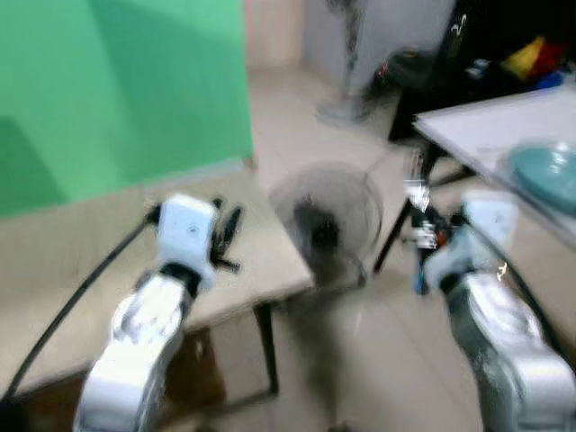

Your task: Setting the table

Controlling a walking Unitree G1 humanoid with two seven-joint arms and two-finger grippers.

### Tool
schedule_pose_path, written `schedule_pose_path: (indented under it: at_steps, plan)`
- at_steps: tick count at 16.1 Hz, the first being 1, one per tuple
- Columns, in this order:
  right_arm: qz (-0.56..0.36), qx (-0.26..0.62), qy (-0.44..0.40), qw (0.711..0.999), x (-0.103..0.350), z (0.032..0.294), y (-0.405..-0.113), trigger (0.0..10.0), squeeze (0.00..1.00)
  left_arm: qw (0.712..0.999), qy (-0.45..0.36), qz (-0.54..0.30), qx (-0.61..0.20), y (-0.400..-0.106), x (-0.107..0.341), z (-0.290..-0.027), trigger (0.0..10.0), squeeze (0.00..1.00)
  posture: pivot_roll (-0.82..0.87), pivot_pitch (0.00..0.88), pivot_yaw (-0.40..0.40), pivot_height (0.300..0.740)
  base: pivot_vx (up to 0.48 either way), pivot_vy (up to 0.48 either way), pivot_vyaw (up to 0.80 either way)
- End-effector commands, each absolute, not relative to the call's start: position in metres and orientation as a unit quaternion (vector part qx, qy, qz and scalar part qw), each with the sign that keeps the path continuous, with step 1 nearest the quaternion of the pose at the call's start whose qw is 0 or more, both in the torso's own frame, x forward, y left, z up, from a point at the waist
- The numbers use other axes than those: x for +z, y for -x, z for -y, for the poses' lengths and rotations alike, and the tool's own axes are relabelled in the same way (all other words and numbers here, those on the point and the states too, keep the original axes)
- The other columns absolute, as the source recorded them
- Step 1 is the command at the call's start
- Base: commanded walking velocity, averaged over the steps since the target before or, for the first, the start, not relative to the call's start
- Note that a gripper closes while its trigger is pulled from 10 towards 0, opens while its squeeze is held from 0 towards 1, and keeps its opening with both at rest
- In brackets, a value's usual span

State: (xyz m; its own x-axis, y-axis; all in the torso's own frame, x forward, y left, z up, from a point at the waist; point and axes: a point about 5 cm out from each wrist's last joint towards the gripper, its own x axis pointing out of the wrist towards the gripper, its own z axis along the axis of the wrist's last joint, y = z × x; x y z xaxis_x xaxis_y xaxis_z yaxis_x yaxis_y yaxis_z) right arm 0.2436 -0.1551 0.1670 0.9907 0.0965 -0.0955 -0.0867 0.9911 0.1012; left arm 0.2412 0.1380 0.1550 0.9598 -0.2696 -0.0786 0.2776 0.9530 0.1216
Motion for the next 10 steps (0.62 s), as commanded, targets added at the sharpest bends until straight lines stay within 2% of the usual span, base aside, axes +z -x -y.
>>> schedule_pose_path:
  at_steps: [1, 7, 10]
  plan:
    - [-0.053, 0.048, -0.047, 0.996, 0.167, 0.153, -0.245, 10.0, 0.00, 0.989, -0.073, -0.014, -0.130, -0.244, 0.163, -0.141, 10.0, 0.00, 0.12, 0.000, 0.013, 0.740, 0.000, 0.000, -0.80]
    - [-0.060, 0.045, -0.039, 0.996, 0.168, 0.153, -0.246, 10.0, 0.00, 0.990, -0.068, -0.016, -0.124, -0.244, 0.163, -0.143, 10.0, 0.00, 0.13, 0.000, 0.007, 0.740, 0.000, 0.000, -0.80]
    - [-0.079, -0.009, -0.031, 0.996, 0.162, 0.167, -0.243, 10.0, 0.00, 0.989, -0.067, -0.020, -0.130, -0.243, 0.160, -0.143, 10.0, 0.00, 0.11, 0.000, 0.021, 0.740, 0.000, 0.000, -0.80]
